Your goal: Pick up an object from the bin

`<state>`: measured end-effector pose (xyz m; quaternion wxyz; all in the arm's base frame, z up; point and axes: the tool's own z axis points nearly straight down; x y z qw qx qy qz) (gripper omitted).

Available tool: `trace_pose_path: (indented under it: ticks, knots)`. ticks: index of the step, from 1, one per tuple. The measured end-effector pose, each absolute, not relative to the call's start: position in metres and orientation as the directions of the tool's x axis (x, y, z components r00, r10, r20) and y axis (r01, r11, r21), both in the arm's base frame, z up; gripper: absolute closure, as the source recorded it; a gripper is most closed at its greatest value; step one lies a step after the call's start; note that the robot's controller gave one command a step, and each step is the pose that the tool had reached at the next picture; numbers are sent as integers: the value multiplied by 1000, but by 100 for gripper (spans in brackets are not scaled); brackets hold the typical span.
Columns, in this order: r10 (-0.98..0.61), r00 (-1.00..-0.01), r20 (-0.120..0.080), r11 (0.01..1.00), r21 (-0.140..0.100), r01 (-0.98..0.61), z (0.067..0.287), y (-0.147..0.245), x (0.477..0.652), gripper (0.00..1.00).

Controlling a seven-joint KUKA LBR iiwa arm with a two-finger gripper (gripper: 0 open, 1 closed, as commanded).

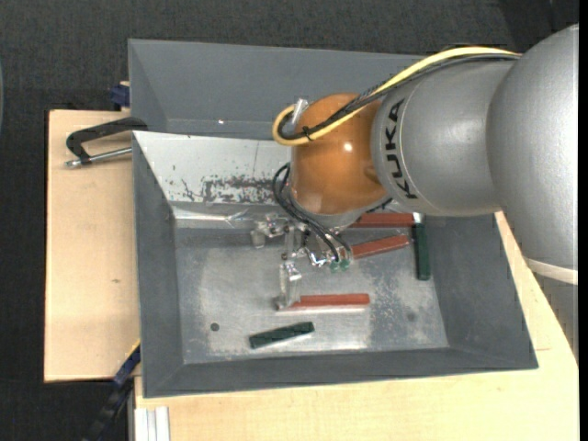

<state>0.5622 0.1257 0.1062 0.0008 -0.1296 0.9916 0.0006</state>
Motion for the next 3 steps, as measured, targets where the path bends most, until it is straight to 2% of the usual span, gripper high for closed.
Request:
trace_pose_path:
  ticks: [1, 2, 3]
  knots:
    - [-84, -996, -1, 996, 1, -84, 97, 103, 540, 0]
    - [-269, -963, 2, 963, 0, -269, 104, 83, 526, 0]
    - [-418, -909, -1, 909, 1, -418, 73, 51, 503, 100]
